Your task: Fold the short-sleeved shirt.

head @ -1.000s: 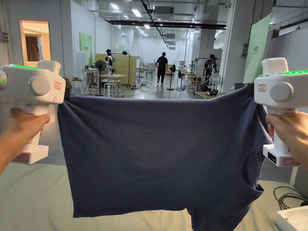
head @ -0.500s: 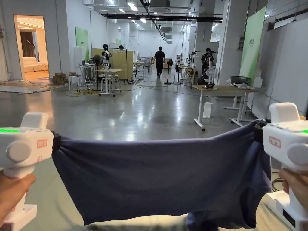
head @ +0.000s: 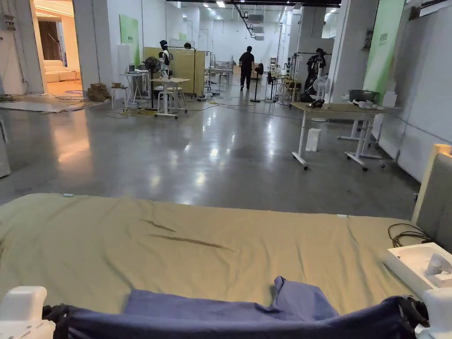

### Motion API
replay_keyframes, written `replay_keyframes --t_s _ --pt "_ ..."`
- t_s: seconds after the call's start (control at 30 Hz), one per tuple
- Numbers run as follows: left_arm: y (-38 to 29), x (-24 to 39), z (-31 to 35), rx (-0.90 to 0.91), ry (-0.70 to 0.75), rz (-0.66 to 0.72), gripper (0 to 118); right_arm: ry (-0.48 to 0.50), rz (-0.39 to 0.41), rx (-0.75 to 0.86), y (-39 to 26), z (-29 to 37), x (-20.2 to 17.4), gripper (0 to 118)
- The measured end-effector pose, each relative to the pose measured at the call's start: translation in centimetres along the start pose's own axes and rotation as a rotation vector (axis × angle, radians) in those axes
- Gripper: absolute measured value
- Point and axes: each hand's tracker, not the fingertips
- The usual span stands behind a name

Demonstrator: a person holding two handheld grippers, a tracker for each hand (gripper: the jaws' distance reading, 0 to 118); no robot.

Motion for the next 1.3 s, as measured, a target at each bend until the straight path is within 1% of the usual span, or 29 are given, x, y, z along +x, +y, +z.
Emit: replay_keyframes --t_s 0.13,0.2,0.3,0.37,0.4,0.43,0.5,0.63,0.7,0.73,0.77,0.8,0.83,0.87,0.9,0.93,0.97,1.0,1.07,1.2,1.3 --pt "-6.0 0.1 1.3 -0.114 0.018 -0.013 3 -0.007 0.011 -0.110 -5.9 2.3 -1.1 0" --pt "-8.3 0.2 1.5 -0.180 0.026 -0.021 3 0.017 0.024 -0.189 -8.5 2.9 -1.7 0" --pt "-11.3 0.3 0.9 -0.269 0.027 -0.069 3 0.018 0.024 -0.270 -12.2 3.2 -2.4 0" --pt "-12.8 0.3 0.2 -0.326 0.027 -0.083 3 0.022 0.039 -0.322 -14.0 3.1 -2.9 0" --pt "-13.3 0.3 -0.1 -0.346 0.026 -0.082 3 0.019 0.058 -0.350 -14.9 2.8 -3.1 0" --pt "-14.0 -0.6 -1.1 -0.374 0.022 -0.077 3 0.029 0.066 -0.376 -15.6 2.6 -3.4 0" --pt "-14.7 -0.8 -1.9 -0.404 0.023 -0.084 4 0.036 0.058 -0.418 -16.7 2.1 -3.7 0" --pt "-15.9 -0.8 -3.0 -0.471 0.043 -0.120 5 0.028 0.016 -0.486 -18.1 0.9 -3.9 0" --pt "-16.5 -0.7 -3.1 -0.481 0.055 -0.129 11 0.018 0.003 -0.502 -18.4 0.6 -4.0 2" --pt "-16.8 -0.7 -3.2 -0.490 0.062 -0.133 12 0.020 -0.008 -0.506 -18.5 0.6 -4.0 4" --pt "-16.8 -1.0 -3.2 -0.499 0.065 -0.130 17 0.018 -0.016 -0.511 -18.4 0.5 -4.1 9" --pt "-16.8 -1.2 -3.2 -0.503 0.067 -0.124 30 0.014 -0.022 -0.513 -18.2 0.5 -4.2 18" --pt "-16.9 -1.2 -2.9 -0.505 0.071 -0.113 41 0.011 -0.028 -0.516 -17.9 0.6 -4.2 24" --pt "-16.7 -1.4 -2.6 -0.494 0.072 -0.095 52 0.009 -0.036 -0.514 -17.3 0.8 -4.3 31" --pt "-16.3 -1.5 -2.4 -0.467 0.074 -0.078 55 0.006 -0.050 -0.498 -16.9 1.1 -4.2 48" --pt "-15.7 -1.6 -2.1 -0.425 0.067 -0.057 55 0.011 -0.072 -0.455 -16.1 1.2 -4.1 58" --pt "-15.3 -1.5 -1.8 -0.399 0.062 -0.040 57 0.013 -0.084 -0.422 -15.3 1.4 -4.1 61" --pt "-14.6 -1.3 -1.7 -0.367 0.058 -0.021 62 0.003 -0.092 -0.386 -14.3 1.5 -4.1 64" --pt "-12.7 -0.7 -1.3 -0.262 0.027 -0.001 62 -0.009 -0.097 -0.288 -12.1 1.6 -4.2 67" --pt "-8.6 2.8 -0.1 -0.083 -0.019 0.014 62 -0.019 -0.094 -0.083 -8.2 1.0 -5.2 67" --pt "-5.8 5.0 0.2 0.045 -0.064 0.028 61 -0.052 -0.139 0.057 -5.9 0.5 -6.4 66"
